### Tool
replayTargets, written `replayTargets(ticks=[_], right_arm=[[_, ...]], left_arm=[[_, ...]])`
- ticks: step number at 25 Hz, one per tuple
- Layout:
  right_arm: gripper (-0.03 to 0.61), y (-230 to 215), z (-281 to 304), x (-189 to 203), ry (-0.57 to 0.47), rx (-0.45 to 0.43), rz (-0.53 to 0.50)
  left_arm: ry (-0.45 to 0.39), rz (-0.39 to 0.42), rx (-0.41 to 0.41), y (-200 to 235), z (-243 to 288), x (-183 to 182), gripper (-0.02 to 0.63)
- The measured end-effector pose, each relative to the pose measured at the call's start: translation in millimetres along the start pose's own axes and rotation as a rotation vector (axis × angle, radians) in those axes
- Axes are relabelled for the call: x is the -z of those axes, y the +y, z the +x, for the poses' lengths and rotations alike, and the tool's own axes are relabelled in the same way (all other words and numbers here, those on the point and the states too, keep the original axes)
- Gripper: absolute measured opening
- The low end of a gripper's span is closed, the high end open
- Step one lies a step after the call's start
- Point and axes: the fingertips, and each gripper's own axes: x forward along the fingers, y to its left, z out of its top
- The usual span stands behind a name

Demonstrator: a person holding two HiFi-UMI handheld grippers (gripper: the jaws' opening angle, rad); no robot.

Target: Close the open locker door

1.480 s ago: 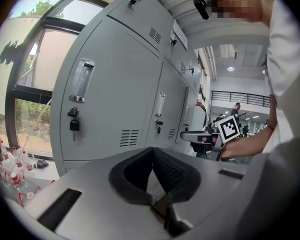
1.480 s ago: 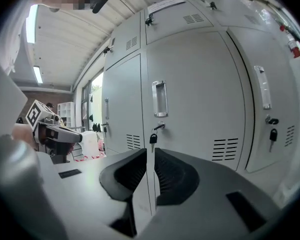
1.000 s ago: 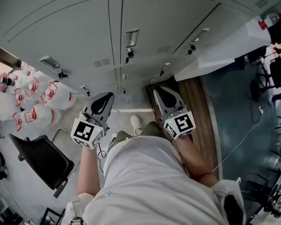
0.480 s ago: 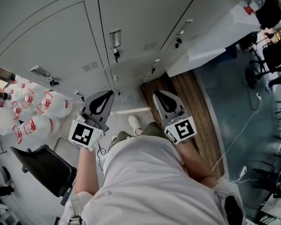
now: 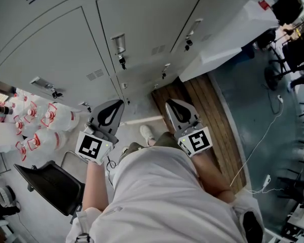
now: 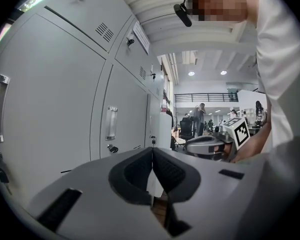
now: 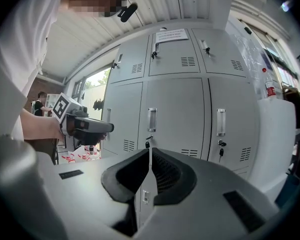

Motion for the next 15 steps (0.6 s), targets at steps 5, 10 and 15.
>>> replayTargets(ticks=[5,10,15], right_arm=[[0.028,-1.7,1.1,1.6,0.000,0.004,0.005],[0.028,-1.4,1.5,2.4,0.005,0.000,0.006],[0.028,-3.4,0.5,4.2,0.006,-0.002,0.004]], left_arm=[[0.007,-0.001,-0.002,0.6,-0.1,0.9,0.003],[0.000,0.011,-0.007,1.8,-0.4,-0.2,0.003],[0.012,-0.013,-0.012,-0.9,-0.8,3.7,0.003]])
